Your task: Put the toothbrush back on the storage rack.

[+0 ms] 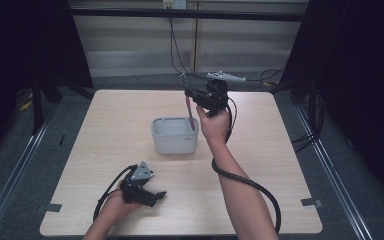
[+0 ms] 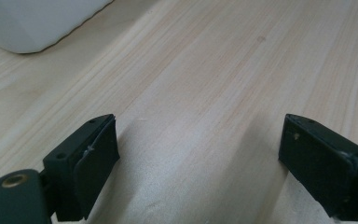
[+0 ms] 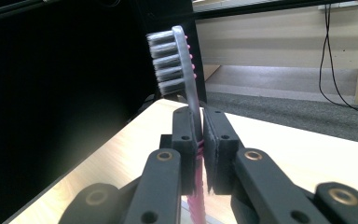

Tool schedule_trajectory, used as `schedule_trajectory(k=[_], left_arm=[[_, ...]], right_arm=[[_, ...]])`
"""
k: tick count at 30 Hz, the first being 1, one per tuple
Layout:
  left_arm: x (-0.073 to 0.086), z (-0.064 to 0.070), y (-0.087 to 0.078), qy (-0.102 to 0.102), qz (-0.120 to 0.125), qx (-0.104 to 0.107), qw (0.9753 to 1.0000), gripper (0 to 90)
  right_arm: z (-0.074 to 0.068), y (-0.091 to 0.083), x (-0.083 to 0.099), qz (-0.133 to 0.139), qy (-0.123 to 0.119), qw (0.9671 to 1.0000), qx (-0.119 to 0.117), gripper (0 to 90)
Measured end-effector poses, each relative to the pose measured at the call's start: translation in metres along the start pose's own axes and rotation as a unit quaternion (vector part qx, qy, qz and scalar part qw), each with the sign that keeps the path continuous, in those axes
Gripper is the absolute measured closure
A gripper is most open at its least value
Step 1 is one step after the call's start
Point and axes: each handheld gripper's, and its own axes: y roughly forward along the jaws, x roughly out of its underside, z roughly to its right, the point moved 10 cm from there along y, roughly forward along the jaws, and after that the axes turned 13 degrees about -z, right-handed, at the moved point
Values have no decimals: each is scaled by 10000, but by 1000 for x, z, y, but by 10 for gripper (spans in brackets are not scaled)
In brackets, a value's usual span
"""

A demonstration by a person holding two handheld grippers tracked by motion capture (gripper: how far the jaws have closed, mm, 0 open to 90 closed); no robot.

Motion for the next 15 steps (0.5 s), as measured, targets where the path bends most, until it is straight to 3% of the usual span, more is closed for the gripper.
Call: schedule_trajectory(k=[15], left_arm=[[0,0,0,1,2,1,10000,114]], right_arm=[[1,5,10,-44,5,10000,-11,835]])
